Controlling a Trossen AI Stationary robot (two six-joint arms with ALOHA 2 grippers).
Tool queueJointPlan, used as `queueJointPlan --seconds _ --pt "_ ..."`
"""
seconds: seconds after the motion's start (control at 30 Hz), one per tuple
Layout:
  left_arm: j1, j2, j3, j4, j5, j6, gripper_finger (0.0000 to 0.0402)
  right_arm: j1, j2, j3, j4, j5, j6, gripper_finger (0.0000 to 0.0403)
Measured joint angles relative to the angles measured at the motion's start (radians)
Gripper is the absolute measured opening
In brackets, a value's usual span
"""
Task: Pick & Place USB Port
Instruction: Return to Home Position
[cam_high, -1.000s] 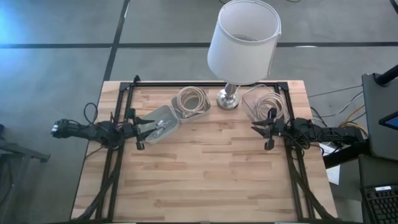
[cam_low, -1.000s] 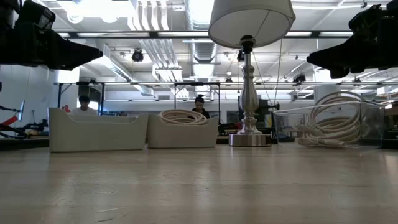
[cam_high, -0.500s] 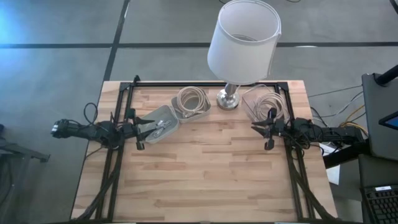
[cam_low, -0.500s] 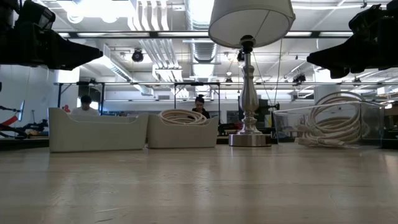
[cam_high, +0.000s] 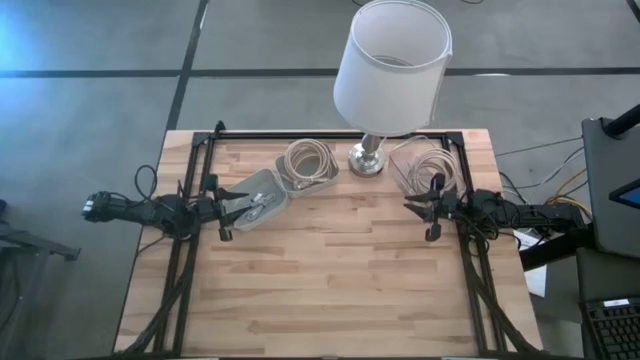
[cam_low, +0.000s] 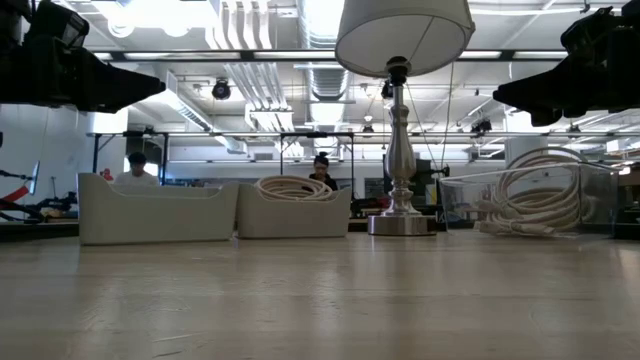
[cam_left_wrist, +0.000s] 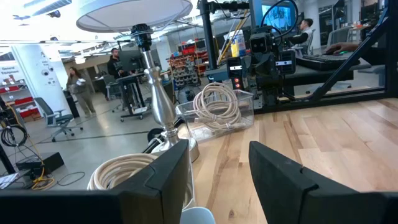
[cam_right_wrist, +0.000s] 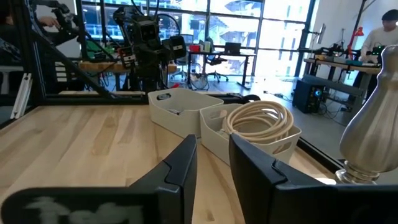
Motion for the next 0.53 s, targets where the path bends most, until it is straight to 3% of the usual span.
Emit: queueJointPlan --seconds 0.53 --pt "0.000 0.000 0.000 0.000 0.000 0.000 0.0172 0.000 0.000 0.000 0.000 0.000 0.000 0.0071"
